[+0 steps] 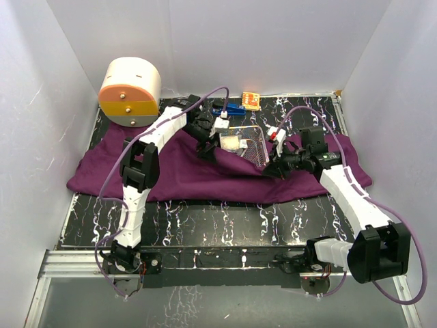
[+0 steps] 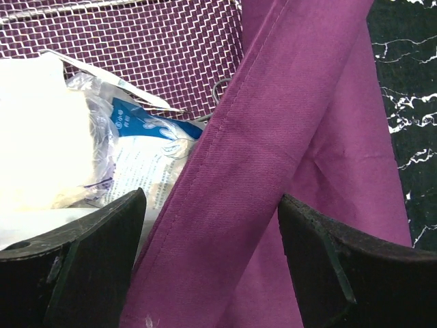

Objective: Open and lay out the surgical kit
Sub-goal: Open the surgical kit at the center of the board.

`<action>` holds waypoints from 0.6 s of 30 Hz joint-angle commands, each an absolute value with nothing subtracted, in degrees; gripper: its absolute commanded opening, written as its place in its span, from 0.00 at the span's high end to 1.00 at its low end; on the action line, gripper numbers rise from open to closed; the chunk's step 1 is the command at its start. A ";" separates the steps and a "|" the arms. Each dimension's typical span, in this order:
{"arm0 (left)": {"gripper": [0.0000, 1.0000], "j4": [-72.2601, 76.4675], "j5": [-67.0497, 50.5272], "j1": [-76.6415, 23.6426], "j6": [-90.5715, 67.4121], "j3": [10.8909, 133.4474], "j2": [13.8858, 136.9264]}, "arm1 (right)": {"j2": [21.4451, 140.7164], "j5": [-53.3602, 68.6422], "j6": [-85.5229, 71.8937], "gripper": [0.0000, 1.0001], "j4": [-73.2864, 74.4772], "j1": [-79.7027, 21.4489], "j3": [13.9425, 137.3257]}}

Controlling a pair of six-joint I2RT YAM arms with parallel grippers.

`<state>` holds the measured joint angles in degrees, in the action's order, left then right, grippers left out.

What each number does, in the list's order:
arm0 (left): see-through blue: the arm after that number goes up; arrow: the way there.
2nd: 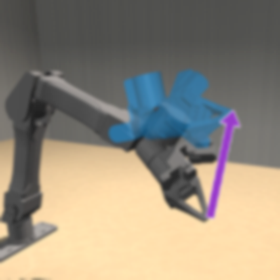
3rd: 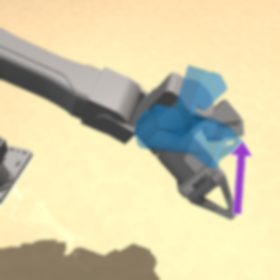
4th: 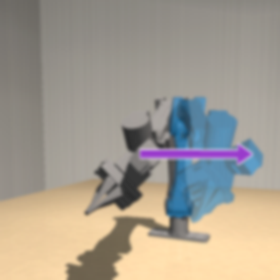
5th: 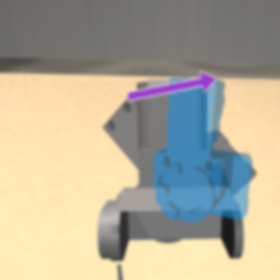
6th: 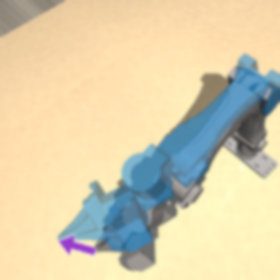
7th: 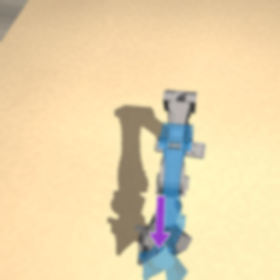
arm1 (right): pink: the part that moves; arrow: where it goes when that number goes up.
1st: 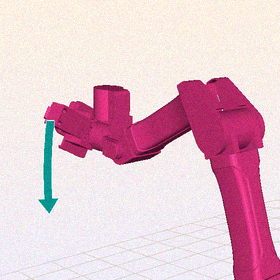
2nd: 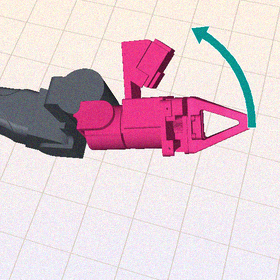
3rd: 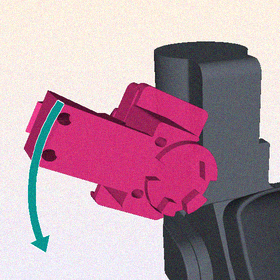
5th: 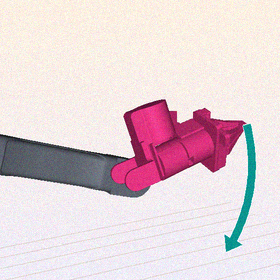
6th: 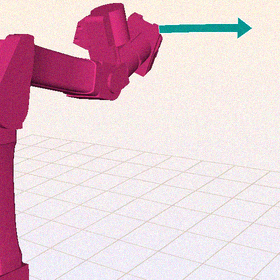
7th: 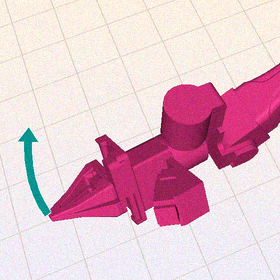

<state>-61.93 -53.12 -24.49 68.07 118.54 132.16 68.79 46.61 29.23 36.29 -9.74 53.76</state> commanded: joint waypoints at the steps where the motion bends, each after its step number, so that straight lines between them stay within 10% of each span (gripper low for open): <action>1: 0.26 -66.27 -56.46 -24.35 71.00 120.70 130.94 | 66.16 48.65 30.15 1.00 37.27 -9.75 54.22; 13: 1.00 -70.09 -53.54 -24.35 70.85 119.10 125.96 | 64.93 44.94 28.05 1.00 35.17 -9.76 52.77; 18: 1.00 -66.40 -48.39 -25.67 64.82 109.59 115.35 | 64.70 40.89 30.81 0.71 39.64 -9.84 55.99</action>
<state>-67.16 -50.59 -24.62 68.62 115.20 128.46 66.46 44.18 28.69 36.97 -9.74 52.64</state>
